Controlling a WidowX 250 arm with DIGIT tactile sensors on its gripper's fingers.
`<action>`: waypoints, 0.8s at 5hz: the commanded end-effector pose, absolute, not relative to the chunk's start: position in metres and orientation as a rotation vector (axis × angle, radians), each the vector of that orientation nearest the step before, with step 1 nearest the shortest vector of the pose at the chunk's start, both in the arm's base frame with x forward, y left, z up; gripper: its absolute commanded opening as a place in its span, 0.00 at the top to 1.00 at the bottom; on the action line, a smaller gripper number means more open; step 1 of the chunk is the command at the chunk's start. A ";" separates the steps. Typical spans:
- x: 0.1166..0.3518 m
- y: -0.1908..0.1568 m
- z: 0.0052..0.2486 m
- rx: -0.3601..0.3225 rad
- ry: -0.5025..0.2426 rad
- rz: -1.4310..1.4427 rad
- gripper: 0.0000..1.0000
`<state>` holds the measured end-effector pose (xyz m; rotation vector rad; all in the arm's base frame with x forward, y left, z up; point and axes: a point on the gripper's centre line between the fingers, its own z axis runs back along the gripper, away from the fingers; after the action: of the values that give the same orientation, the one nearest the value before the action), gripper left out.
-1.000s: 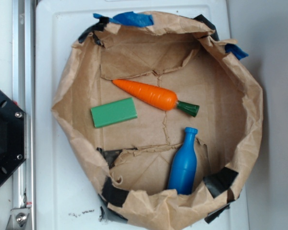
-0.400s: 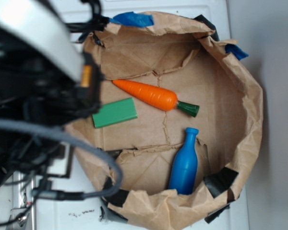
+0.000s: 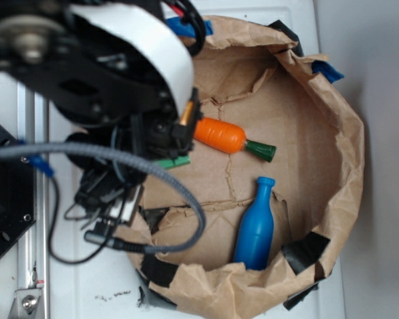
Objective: Grab the carrot.
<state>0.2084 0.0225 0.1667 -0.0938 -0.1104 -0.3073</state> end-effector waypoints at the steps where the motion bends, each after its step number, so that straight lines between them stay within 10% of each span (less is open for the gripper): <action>1: 0.251 0.053 0.133 -0.170 -0.074 -0.248 0.00; 4: 0.189 0.053 0.092 -0.140 -0.136 -0.332 0.00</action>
<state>0.1841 0.0567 0.0880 -0.1554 -0.1153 -0.3202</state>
